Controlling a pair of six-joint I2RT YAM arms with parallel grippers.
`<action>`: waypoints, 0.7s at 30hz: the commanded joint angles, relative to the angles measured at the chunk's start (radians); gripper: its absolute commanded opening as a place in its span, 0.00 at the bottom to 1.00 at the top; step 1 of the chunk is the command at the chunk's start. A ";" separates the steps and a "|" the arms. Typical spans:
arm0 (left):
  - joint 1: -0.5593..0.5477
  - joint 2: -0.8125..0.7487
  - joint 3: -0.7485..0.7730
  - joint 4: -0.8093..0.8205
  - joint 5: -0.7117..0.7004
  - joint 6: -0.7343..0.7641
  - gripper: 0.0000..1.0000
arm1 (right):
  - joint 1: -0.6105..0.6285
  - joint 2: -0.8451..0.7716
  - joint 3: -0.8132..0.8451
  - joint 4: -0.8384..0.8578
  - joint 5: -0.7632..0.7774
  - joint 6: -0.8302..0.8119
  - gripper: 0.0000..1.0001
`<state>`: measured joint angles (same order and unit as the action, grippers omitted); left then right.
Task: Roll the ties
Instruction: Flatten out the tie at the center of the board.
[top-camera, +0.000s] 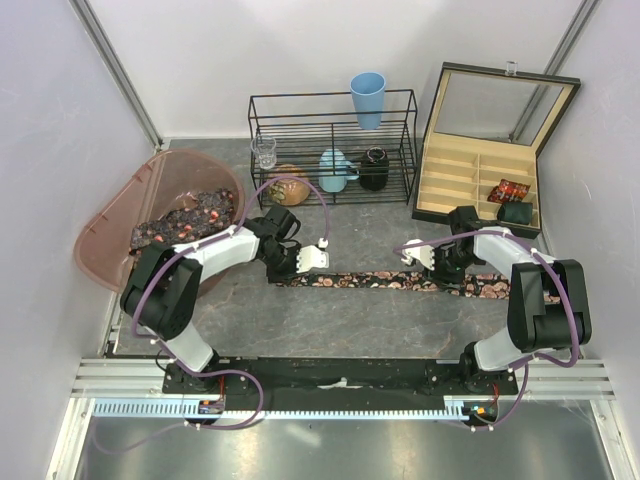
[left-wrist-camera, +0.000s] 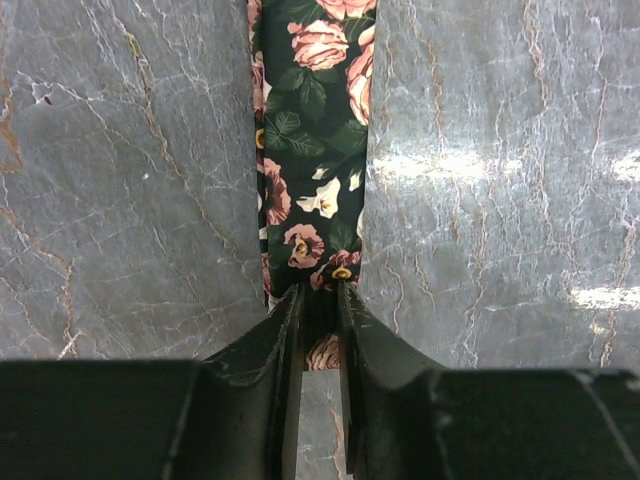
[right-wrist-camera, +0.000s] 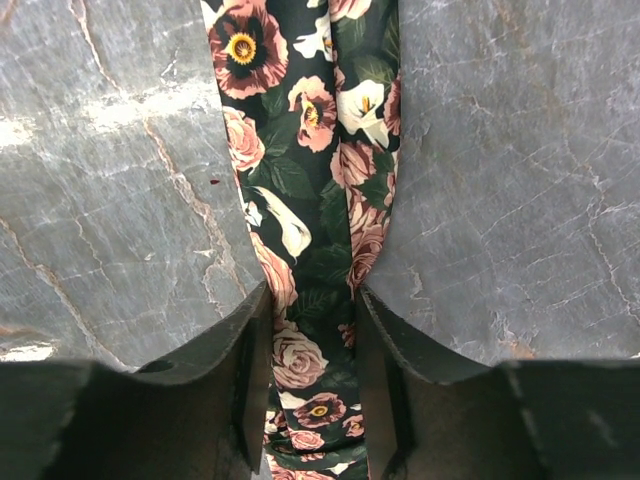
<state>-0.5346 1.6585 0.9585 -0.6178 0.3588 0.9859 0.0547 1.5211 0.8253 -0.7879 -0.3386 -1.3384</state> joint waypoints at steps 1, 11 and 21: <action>-0.004 0.047 -0.015 0.049 -0.031 0.037 0.24 | -0.012 0.027 -0.014 -0.048 0.030 -0.038 0.41; -0.002 -0.021 -0.014 -0.034 0.055 0.071 0.30 | -0.015 0.018 -0.009 -0.050 0.041 -0.061 0.43; 0.012 -0.287 0.111 0.036 0.259 -0.136 0.69 | -0.016 -0.156 0.196 -0.105 -0.100 0.178 0.90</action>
<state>-0.5339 1.5192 1.0035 -0.6514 0.5014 0.9581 0.0418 1.4616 0.8978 -0.8806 -0.3500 -1.2758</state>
